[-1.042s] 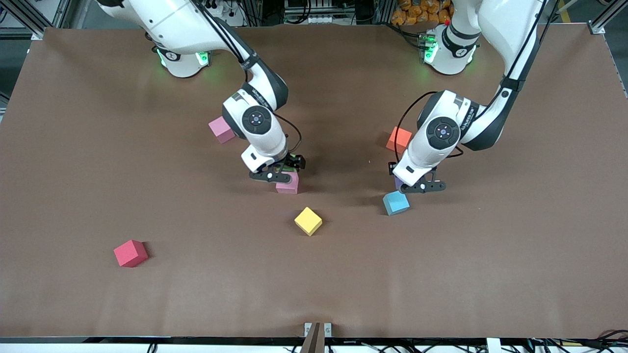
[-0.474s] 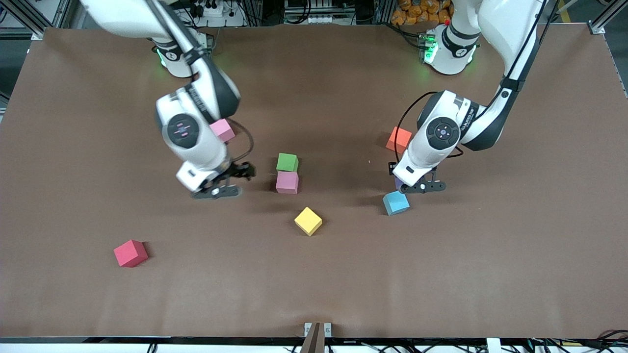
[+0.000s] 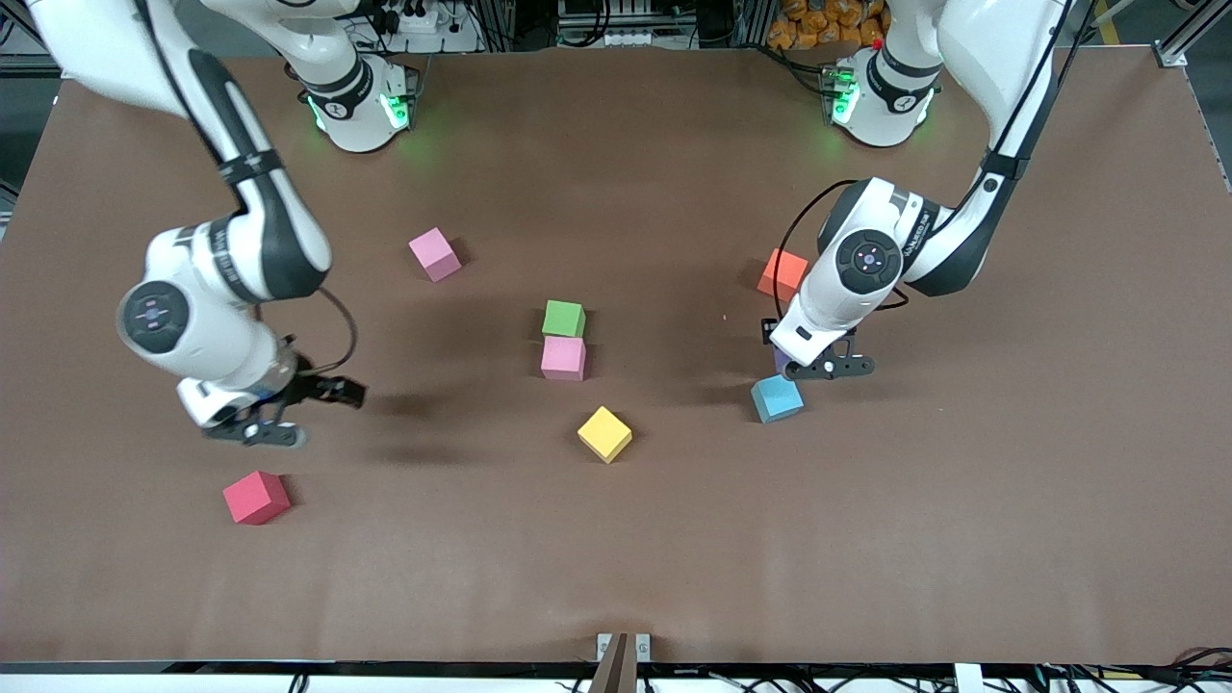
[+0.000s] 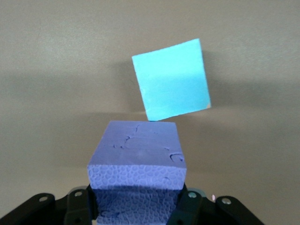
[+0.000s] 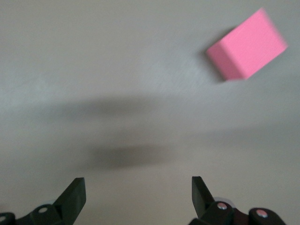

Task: Arrange blocks into number 1
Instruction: 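Move the right gripper to the crimson cube while the left gripper carries purple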

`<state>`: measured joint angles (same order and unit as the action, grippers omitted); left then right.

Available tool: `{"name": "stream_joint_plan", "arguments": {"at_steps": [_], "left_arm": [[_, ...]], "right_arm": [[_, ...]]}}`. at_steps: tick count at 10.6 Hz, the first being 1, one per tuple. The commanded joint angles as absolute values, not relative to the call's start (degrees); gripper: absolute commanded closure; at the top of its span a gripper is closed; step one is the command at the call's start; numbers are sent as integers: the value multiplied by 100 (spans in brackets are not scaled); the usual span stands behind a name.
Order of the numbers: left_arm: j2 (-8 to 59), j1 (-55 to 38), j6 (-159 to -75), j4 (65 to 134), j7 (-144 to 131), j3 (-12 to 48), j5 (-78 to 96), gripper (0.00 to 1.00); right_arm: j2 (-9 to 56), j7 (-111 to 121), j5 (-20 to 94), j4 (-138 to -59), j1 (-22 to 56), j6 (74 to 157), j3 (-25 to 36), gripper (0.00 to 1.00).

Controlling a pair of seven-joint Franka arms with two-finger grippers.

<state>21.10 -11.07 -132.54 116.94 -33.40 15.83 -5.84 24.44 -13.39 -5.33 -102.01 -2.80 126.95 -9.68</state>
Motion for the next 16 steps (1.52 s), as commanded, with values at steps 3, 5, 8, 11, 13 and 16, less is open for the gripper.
{"name": "stream_joint_plan", "arguments": {"at_steps": [3, 5, 8, 11, 13, 16], "left_arm": [[2092, -1274, -13166, 11549, -4567, 2310, -659, 100], [2319, -1720, -13027, 11226, -5261, 2382, -650, 100], [3004, -2678, -12244, 10382, -6307, 2382, -650, 100], [3348, -3513, -12243, 10152, -6934, 2373, -485, 100], [3637, -3718, -12243, 9811, -6795, 2382, -448, 100], [3893, -3972, -12252, 9483, -6337, 2382, -439, 100]], "right_arm": [[3549, -109, -1617, -8895, -509, 13013, -897, 0], [3761, 620, -1547, -8895, -851, 13630, -888, 0], [3928, 1045, -1573, -8825, -1081, 13649, -888, 0], [4191, 1431, -1582, -8597, -1081, 13702, -879, 0], [4359, 1721, -1556, -8561, -1081, 14235, -721, 0], [4438, 1740, -1547, -8552, -1081, 14300, -721, 0]]}}
